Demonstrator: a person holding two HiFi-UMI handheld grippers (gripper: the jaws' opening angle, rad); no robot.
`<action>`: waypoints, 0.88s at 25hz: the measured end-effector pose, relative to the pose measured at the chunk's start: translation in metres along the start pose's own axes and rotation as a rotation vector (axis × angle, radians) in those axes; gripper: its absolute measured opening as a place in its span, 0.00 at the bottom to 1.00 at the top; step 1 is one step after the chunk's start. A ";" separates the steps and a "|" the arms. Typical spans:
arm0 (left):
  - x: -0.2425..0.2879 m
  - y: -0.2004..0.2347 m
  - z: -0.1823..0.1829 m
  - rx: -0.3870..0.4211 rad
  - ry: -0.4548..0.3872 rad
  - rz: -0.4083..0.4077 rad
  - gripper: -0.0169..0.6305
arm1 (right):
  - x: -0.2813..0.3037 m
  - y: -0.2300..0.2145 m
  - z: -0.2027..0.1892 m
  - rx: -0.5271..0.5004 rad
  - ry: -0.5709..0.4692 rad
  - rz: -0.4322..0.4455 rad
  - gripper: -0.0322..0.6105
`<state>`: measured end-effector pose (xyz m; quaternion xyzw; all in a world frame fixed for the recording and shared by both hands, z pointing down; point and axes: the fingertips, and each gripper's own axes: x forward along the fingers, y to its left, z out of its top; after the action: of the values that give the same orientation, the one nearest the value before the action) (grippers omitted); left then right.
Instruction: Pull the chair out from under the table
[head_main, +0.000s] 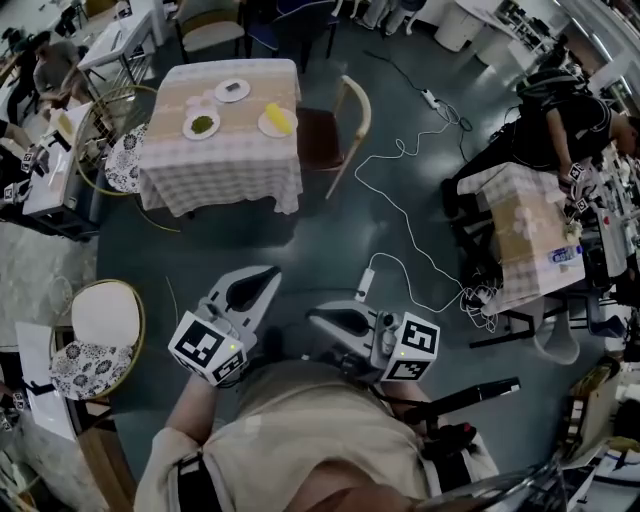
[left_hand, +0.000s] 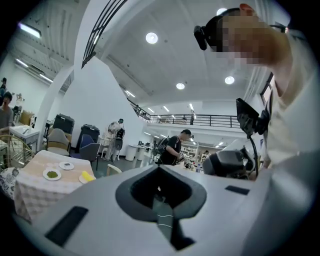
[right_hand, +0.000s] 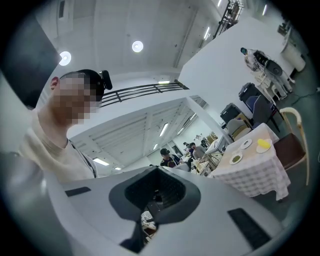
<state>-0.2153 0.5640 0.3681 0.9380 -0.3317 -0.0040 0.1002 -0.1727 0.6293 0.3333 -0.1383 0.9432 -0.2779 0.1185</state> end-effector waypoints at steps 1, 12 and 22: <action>-0.004 0.005 0.000 0.003 0.001 0.009 0.03 | 0.005 0.000 0.000 0.006 0.000 0.005 0.07; -0.031 0.031 -0.002 -0.055 -0.015 0.068 0.03 | 0.037 0.004 -0.012 0.021 0.060 0.030 0.07; 0.008 0.018 0.009 0.005 0.005 0.140 0.03 | 0.010 -0.017 0.010 0.052 0.030 0.123 0.07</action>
<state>-0.2206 0.5439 0.3627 0.9128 -0.3962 0.0062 0.0989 -0.1762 0.6072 0.3332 -0.0726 0.9441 -0.2964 0.1249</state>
